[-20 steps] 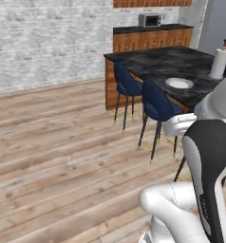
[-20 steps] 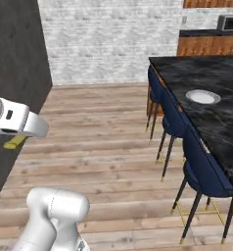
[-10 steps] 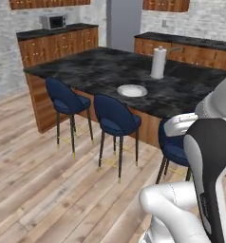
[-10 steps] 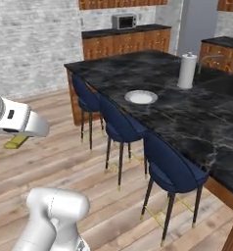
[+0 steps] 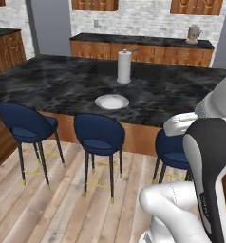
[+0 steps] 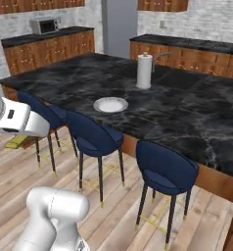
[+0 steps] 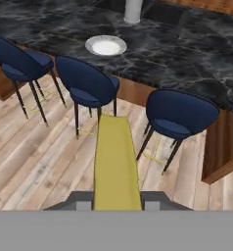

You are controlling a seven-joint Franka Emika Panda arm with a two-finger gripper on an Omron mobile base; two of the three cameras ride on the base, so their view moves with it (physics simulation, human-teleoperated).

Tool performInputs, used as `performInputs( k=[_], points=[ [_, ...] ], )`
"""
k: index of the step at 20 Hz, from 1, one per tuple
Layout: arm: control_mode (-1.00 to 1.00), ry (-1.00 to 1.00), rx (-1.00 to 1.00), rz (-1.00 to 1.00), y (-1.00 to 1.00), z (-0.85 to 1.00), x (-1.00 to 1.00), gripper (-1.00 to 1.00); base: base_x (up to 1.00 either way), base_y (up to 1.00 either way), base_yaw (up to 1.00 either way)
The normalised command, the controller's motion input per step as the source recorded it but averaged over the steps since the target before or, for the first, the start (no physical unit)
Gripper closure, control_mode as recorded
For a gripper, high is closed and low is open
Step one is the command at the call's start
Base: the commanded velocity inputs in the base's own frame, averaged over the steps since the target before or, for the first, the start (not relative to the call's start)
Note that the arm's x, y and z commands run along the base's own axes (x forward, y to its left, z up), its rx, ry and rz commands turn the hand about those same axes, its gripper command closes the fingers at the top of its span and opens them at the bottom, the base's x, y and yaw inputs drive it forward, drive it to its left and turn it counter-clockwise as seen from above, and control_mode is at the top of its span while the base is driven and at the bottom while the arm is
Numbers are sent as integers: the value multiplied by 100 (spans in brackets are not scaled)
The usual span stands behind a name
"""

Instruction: Retrieve the butter from the fridge and place it on a plate on the dining table. Then retrieve the butter knife by the fridge and place it near the plate.

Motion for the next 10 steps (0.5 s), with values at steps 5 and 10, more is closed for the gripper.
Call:
performInputs(
  k=[5, 10],
  points=[
    [100, 0, 0, 0, 0, 0, 0, 100, 61, 100, -63],
    [100, 0, 0, 0, 0, 0, 0, 100, 60, 93, -59]
  ],
)
